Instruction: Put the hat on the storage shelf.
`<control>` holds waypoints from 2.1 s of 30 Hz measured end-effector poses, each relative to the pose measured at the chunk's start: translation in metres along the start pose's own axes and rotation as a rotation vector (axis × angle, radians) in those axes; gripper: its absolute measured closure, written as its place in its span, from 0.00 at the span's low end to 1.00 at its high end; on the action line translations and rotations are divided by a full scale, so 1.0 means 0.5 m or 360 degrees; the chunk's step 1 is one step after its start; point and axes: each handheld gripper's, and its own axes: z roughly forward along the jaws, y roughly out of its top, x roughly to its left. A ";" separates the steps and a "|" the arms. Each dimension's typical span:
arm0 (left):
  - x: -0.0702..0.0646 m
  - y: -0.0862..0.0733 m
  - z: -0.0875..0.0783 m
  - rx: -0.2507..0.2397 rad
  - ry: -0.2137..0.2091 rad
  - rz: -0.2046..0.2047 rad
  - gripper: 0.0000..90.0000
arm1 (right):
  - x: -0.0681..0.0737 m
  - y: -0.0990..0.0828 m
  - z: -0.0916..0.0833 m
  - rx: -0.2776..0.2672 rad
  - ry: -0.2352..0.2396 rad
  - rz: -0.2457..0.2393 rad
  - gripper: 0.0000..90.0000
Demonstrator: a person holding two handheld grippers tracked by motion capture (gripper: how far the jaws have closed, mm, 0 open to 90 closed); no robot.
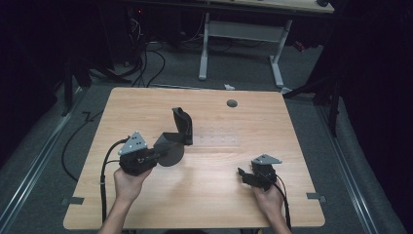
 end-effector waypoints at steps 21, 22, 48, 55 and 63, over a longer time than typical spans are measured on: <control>0.012 0.063 0.029 -0.0089 0.0064 0.0020 0.96 | 0.002 -0.001 -0.001 0.0005 0.0009 -0.0009 0.38; 0.012 0.065 0.032 -0.0101 0.0071 0.0029 0.96 | 0.002 -0.001 -0.001 0.0005 0.0010 -0.0009 0.38; 0.079 0.092 0.100 -0.0197 0.0261 0.0096 0.96 | 0.002 0.000 -0.001 0.0007 0.0011 -0.0008 0.38; 0.100 0.084 0.116 -0.0194 0.0305 0.0112 0.96 | 0.002 -0.001 -0.001 0.0005 0.0010 -0.0011 0.38; 0.108 0.077 0.130 -0.0196 0.0323 0.0118 0.96 | 0.002 -0.001 -0.001 0.0005 0.0010 -0.0009 0.38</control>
